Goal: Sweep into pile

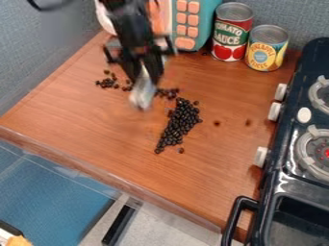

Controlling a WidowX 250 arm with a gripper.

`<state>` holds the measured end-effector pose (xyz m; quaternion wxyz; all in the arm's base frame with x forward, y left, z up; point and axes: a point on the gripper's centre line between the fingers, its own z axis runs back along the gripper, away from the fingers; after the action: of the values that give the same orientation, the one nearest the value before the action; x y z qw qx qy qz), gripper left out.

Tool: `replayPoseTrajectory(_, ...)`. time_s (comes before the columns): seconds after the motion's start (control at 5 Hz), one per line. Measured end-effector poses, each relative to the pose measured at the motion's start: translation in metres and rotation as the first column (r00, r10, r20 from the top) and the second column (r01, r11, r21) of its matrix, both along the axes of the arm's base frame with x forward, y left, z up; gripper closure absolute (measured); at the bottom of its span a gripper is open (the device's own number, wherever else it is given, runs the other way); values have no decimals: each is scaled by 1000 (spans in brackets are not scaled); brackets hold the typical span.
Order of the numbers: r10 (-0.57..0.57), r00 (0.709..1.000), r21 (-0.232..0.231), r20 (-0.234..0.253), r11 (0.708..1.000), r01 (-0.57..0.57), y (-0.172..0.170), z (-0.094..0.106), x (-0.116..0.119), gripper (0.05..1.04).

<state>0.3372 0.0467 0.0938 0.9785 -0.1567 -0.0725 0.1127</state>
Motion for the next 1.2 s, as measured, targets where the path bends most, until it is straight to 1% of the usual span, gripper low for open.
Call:
replayPoseTrajectory(0.2,25,998,35,53,999,-27,31,30,12,708)
replayPoseTrajectory(0.4,16,999,112,36,994,-20,66,19,24,708)
replayPoseTrajectory(0.6,-18,999,193,35,981,10,87,9,31,708)
replayPoseTrajectory(0.8,-54,999,272,5,961,51,103,-3,30,708)
replayPoseTrajectory(1.0,-78,997,358,-20,930,80,119,-10,33,708)
replayPoseTrajectory(1.2,-86,995,430,-57,897,102,135,-19,37,708)
